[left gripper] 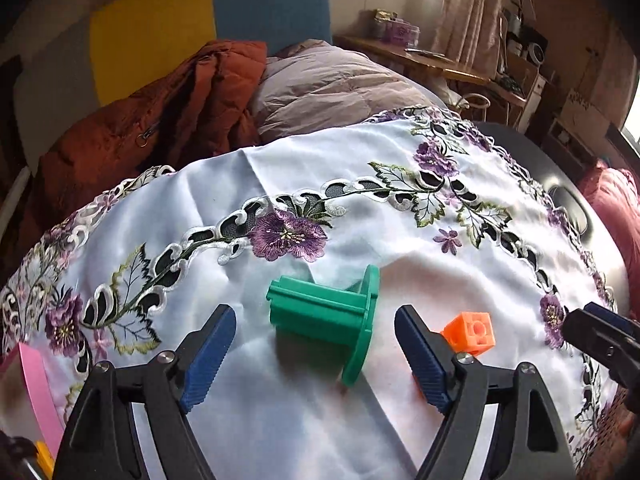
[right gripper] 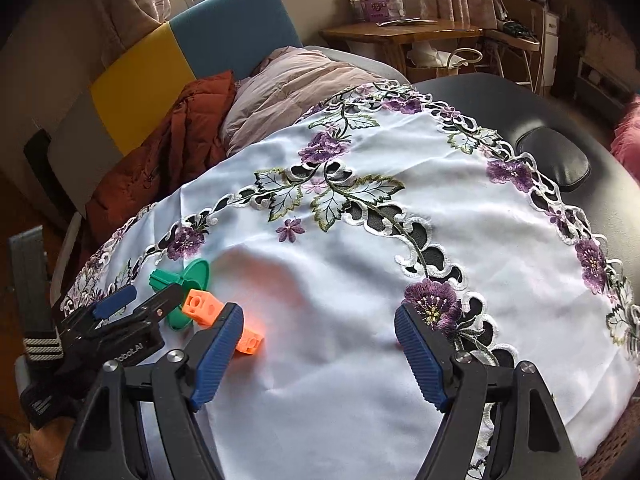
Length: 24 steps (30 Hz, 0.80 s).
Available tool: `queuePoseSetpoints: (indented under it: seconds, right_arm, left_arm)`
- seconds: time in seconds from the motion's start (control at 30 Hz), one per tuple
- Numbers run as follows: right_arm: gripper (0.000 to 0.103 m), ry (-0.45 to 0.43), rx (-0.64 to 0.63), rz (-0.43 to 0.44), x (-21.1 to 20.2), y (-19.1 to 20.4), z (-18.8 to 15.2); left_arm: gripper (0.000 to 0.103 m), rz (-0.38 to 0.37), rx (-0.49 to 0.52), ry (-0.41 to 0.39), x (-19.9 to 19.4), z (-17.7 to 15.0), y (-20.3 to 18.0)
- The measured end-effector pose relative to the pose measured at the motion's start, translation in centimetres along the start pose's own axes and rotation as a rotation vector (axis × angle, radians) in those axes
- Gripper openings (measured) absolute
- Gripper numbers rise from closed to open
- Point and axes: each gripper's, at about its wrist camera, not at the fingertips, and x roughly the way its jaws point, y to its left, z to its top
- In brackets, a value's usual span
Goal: Organize rigid objects
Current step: 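Grasp the green spool with the left gripper while the right gripper grasps the orange block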
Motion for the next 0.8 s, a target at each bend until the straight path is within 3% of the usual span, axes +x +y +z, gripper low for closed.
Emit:
queuePoseSetpoints:
  seconds: [0.17, 0.27, 0.4, 0.57, 0.8]
  right_arm:
    - [0.079, 0.007, -0.001, 0.009, 0.1, 0.1, 0.0]
    - [0.079, 0.008, -0.002, 0.008, 0.2, 0.1, 0.0]
    - [0.079, 0.0, -0.004, 0.008, 0.1, 0.2, 0.0]
    - [0.079, 0.005, -0.021, 0.015, 0.1, 0.5, -0.1]
    - [0.079, 0.082, -0.139, 0.051, 1.3, 2.7, -1.5]
  left_arm:
    - [0.081, -0.008, 0.031, 0.044, 2.3, 0.8, 0.3]
    - [0.059, -0.037, 0.021, 0.058, 2.9, 0.6, 0.3]
    - [0.059, -0.043, -0.063, 0.034, 1.6, -1.0, 1.3]
    - [0.059, 0.022, -0.145, 0.01, -2.0, -4.8, 1.9]
    - [0.059, 0.102, -0.111, -0.034, -7.3, -11.9, -0.1]
